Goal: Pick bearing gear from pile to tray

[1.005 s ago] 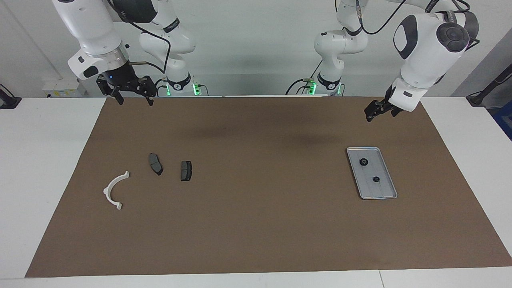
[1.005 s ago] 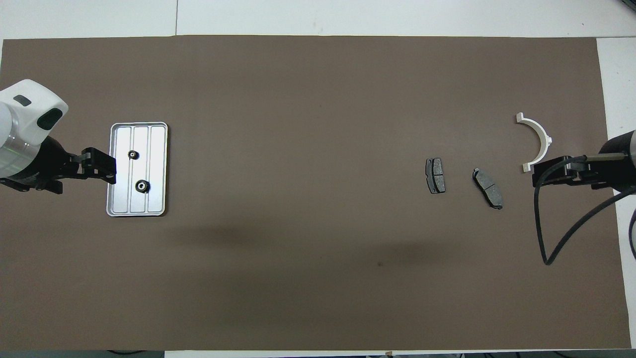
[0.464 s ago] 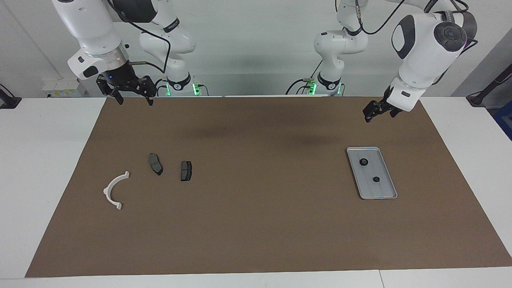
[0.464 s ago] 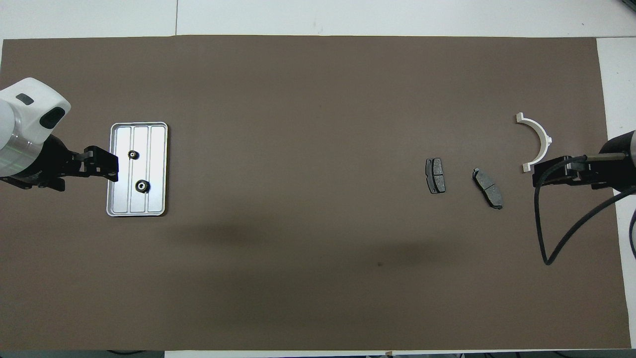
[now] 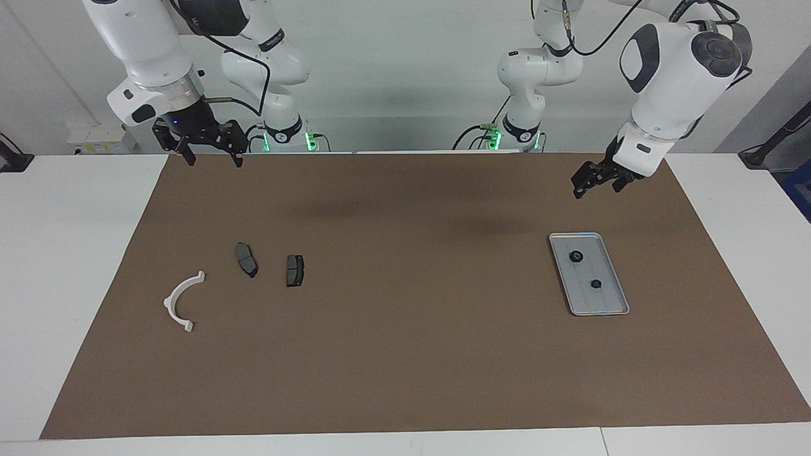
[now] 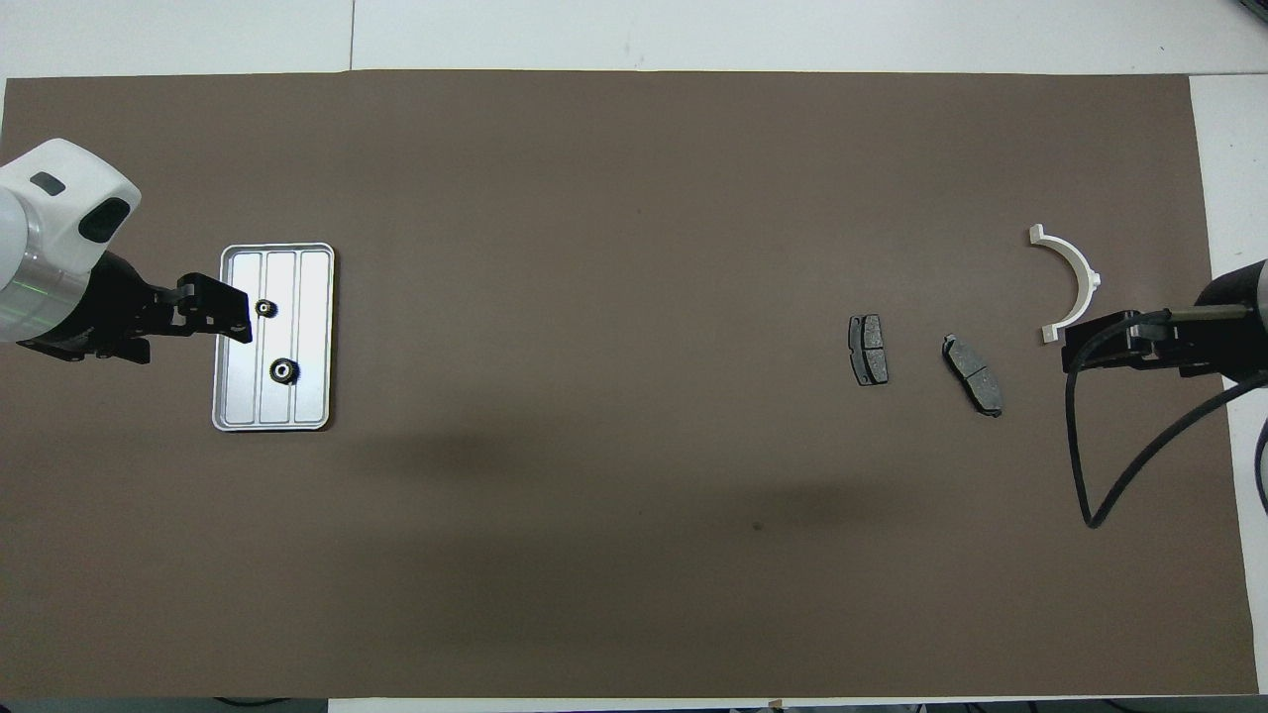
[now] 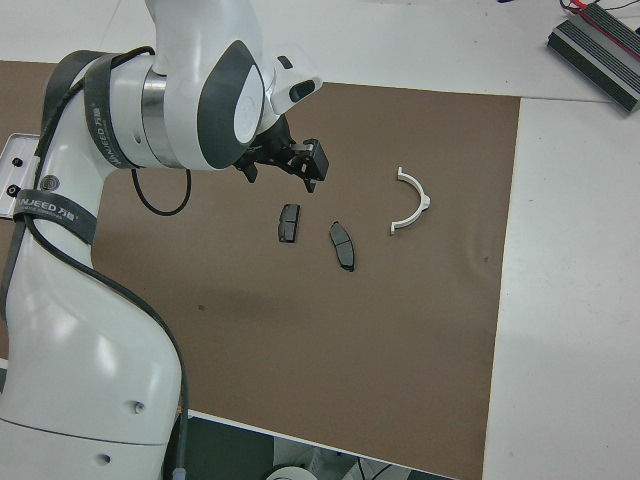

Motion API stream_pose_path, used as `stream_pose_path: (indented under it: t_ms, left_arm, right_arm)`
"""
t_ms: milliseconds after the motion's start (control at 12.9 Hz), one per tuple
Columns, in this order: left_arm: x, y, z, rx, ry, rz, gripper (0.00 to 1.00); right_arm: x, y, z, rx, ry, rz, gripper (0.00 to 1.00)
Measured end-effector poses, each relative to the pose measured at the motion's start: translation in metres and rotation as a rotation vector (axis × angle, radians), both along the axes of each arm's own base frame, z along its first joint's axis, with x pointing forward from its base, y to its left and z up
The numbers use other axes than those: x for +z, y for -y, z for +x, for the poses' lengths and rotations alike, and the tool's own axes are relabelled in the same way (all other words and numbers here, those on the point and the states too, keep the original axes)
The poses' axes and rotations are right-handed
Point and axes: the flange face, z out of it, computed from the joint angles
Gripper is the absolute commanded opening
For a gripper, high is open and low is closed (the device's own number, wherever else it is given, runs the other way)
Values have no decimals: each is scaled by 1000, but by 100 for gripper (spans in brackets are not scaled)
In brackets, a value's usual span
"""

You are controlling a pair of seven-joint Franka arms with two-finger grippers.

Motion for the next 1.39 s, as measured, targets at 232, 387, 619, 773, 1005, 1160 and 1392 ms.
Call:
stream_pose_path:
  t_ms: [232, 387, 619, 773, 1005, 1160, 1392]
  left_arm:
    - [0, 1, 1, 5, 3, -20, 100]
    - [1, 1, 1, 5, 6, -22, 100]
    - [1, 2, 1, 5, 6, -22, 100]
    - [1, 2, 1, 4, 10, -22, 100]
    - [10, 0, 3, 8, 31, -24, 100]
    - [11, -1, 4, 10, 35, -25, 100]
    - [11, -2, 4, 10, 37, -16, 100]
  right_arm:
    - [0, 0, 0, 0, 0, 0, 100]
    - [0, 0, 0, 0, 0, 0, 100]
    - [0, 0, 0, 0, 0, 0, 100]
    - [0, 0, 0, 0, 0, 0, 100]
    - [0, 0, 0, 0, 0, 0, 100]
    - [0, 0, 0, -1, 0, 0, 100]
    - [0, 0, 0, -1, 0, 0, 100]
